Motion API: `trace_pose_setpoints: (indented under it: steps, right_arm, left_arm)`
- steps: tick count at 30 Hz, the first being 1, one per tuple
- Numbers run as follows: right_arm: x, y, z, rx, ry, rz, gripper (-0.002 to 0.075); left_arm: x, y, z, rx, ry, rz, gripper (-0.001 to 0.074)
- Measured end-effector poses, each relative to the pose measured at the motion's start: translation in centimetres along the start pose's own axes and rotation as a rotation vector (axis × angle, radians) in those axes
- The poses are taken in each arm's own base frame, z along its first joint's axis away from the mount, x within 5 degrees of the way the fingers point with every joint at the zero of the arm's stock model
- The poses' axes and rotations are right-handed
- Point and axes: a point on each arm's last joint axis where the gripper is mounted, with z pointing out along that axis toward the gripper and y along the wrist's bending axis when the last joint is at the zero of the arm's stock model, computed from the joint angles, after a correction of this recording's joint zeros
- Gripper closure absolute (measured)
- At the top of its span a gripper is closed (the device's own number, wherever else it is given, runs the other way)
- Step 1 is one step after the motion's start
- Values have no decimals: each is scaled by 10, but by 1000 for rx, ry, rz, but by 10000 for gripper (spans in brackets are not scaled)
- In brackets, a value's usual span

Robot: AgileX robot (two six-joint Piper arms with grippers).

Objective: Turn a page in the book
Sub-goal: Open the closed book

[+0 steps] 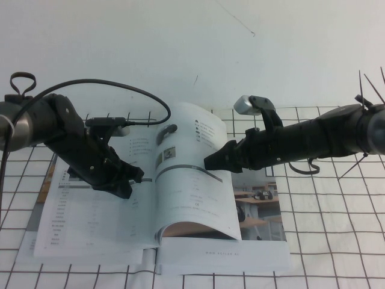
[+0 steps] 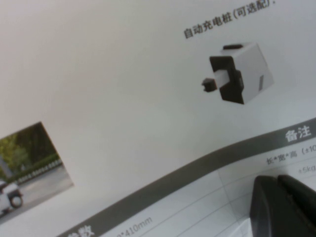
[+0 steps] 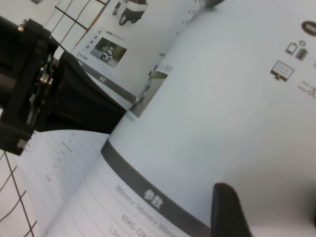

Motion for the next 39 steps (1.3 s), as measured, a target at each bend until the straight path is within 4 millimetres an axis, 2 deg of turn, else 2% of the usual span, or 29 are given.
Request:
trace_pose_setpoints:
  steps: [15, 25, 29, 33, 35, 39]
  right_arm:
    - [-2, 8, 0, -85, -23, 22, 359]
    - [2, 20, 8, -134, 10, -21, 359]
    - [-1, 14, -1, -29, 99, -112, 360]
    - [-19, 9, -29, 187, 226, -193, 360]
    - [-27, 9, -41, 286, 271, -179, 360]
    - [-28, 5, -47, 353, 314, -144, 353]
  left_arm:
    - [0, 0, 0, 0, 0, 0, 738]
    - [0, 0, 0, 3, 3, 1, 737]
    - [0, 0, 0, 2, 5, 2, 737]
    - [0, 0, 0, 2, 5, 2, 737]
    - [0, 0, 0, 2, 5, 2, 737]
    - [0, 0, 0, 2, 5, 2, 737]
